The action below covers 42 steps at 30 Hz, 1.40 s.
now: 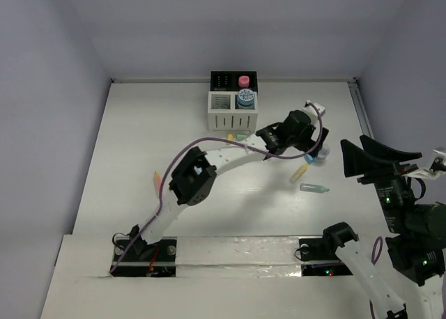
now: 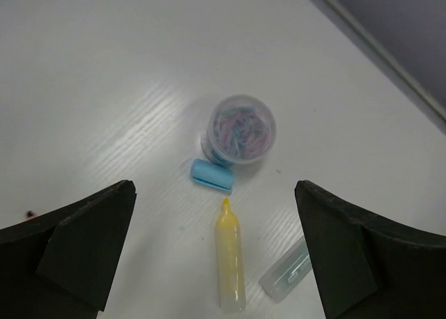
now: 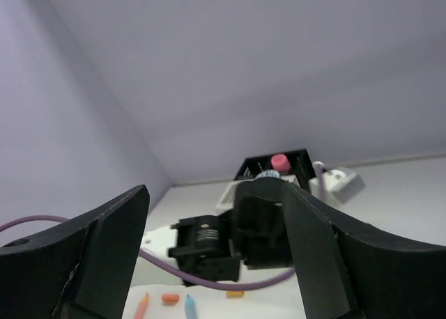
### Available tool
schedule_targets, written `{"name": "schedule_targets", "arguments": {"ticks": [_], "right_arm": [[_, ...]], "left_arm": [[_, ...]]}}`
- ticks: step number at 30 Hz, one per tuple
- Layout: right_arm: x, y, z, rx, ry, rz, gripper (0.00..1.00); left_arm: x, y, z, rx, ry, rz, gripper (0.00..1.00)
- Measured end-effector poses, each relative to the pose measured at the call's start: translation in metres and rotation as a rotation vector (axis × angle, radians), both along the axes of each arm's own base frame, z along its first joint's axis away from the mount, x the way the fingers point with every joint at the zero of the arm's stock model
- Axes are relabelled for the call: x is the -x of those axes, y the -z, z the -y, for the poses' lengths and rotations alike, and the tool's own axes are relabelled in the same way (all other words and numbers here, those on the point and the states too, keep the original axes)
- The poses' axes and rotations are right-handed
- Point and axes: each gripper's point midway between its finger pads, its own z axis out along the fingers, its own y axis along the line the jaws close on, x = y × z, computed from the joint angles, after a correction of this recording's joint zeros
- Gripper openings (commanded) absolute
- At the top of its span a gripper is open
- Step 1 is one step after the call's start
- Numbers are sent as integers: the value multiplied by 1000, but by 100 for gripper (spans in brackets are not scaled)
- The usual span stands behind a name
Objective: Sort the stationery into containers
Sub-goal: Pick up the stationery from the center of the board.
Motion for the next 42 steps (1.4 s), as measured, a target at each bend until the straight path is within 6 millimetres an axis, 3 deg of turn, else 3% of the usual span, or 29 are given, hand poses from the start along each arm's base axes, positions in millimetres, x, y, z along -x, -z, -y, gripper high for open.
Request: {"name": "schedule_targets", "arguments": {"ticks": [2, 5, 9, 19, 23, 34, 42], "right_arm": [[-8, 12, -3, 19, 0, -50, 82], [-19, 26, -7, 42, 1, -108, 82], [-26, 41, -11, 65, -7, -157, 82], [-33, 56, -18, 93, -33, -199, 82], [-33, 58, -19, 100, -34, -202, 82], [-31, 61, -27, 123, -77, -199, 82], [-29, 69, -40, 143, -149, -211, 82]], "left_arm": [[3, 37, 15, -39, 19, -34, 99], [8, 75, 31, -76, 46, -69, 99], [17, 97, 44, -82, 81, -94, 99], [5, 65, 70, 16, 85, -40, 99], [1, 72, 70, 7, 66, -35, 99], [-4, 114, 68, -41, 27, -53, 96], [-7, 105, 75, -7, 5, -19, 89]]}}
